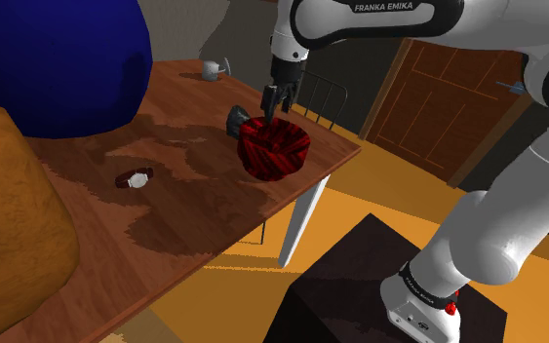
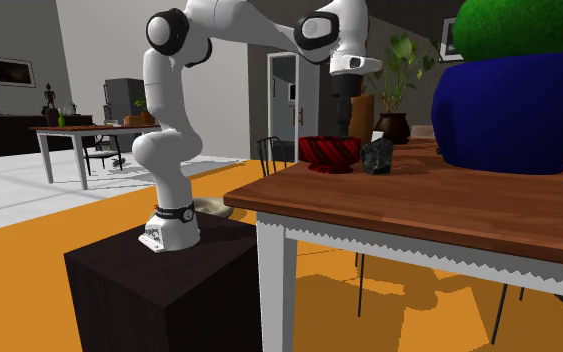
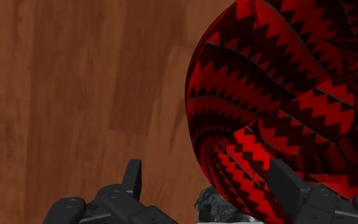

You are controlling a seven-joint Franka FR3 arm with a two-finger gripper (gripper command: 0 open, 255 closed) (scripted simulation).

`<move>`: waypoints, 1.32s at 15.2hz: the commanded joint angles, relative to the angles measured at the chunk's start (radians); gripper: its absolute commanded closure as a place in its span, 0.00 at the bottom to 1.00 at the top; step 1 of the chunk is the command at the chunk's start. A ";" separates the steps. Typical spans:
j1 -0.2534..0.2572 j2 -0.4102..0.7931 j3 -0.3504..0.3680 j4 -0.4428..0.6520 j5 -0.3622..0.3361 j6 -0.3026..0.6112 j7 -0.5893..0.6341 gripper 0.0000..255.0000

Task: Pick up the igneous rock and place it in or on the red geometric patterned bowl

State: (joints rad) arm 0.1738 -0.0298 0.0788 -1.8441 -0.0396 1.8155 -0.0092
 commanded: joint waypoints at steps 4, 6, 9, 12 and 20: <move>0.028 0.159 0.027 0.197 -0.007 0.005 -0.025 0.00; 0.041 0.222 0.038 0.282 -0.013 -0.001 -0.033 0.00; 0.049 0.257 0.044 0.317 -0.016 0.007 -0.038 0.00; 0.048 0.260 0.043 0.282 -0.017 0.046 -0.037 0.00; 0.047 0.267 0.042 0.243 -0.018 0.091 -0.036 0.00</move>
State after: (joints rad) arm 0.2209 0.2373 0.1208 -1.5994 -0.0582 1.9060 -0.0452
